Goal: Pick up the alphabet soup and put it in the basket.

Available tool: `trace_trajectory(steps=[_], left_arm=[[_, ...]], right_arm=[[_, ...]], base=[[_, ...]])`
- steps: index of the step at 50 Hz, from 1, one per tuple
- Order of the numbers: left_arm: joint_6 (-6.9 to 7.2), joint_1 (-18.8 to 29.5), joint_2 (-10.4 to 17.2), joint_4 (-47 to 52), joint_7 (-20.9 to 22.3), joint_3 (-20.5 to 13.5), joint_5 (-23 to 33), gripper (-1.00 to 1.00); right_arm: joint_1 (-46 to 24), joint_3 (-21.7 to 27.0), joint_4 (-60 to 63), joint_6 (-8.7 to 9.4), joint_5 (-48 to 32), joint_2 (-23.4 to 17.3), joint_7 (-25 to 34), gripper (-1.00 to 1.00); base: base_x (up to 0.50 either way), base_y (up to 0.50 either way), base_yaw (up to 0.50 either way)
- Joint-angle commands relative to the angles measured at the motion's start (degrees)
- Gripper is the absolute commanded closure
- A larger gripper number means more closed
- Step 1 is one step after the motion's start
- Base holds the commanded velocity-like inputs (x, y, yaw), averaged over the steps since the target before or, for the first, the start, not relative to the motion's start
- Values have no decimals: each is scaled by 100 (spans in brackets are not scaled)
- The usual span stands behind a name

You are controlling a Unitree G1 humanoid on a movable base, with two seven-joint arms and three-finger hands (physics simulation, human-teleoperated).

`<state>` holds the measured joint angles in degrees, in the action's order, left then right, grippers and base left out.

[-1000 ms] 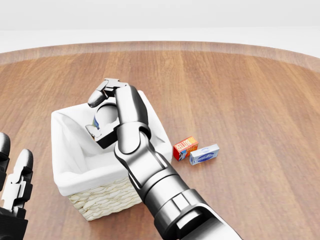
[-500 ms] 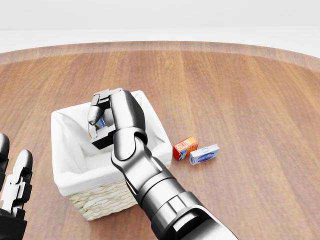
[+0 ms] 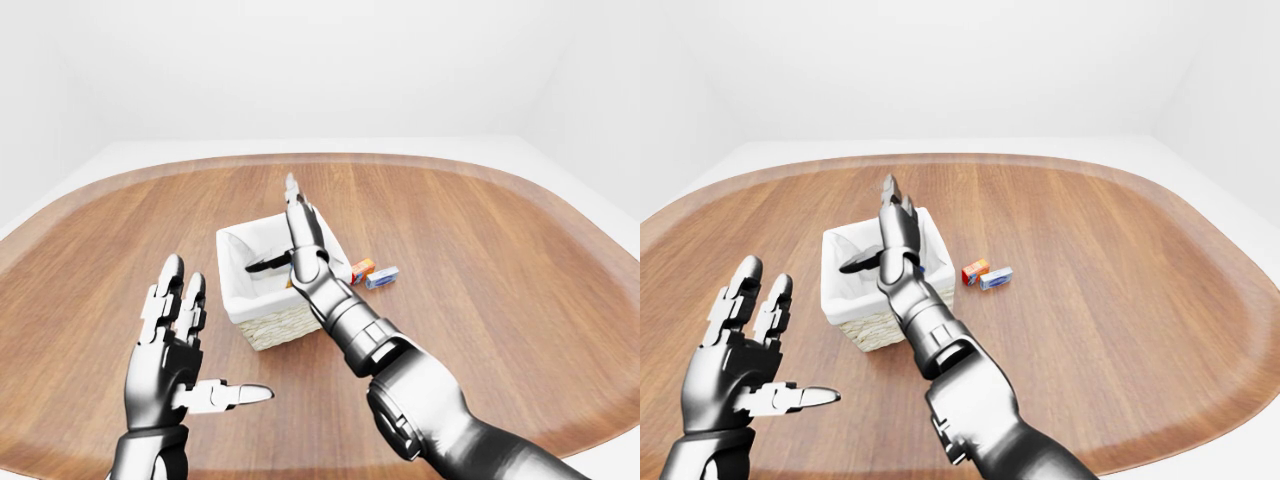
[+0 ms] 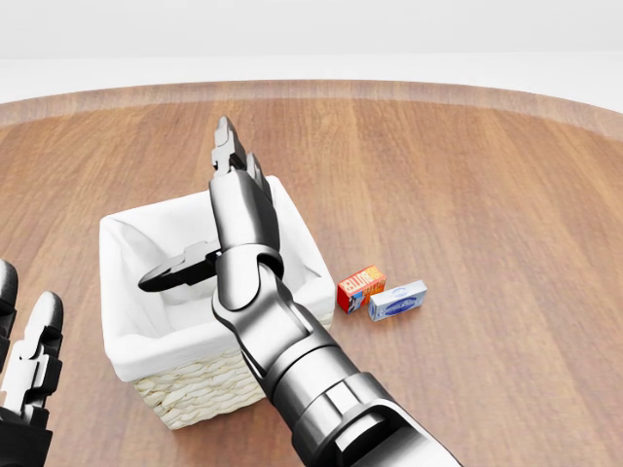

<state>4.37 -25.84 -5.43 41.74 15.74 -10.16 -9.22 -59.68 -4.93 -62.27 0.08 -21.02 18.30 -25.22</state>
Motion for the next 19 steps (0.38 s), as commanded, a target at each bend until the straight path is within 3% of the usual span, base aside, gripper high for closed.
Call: trace_trajectory(steps=[1, 19], left_arm=[[-13, -19, -7, 10, 7, 4, 2, -100], [-12, 4, 1, -17, 6, 8, 9, -100]], right_arm=[[9, -5, 41, 8, -21, 11, 0, -100], [21, -4, 18, -13, -27, 13, 2, -100]], base=[[0, 0, 0], [0, 0, 0]])
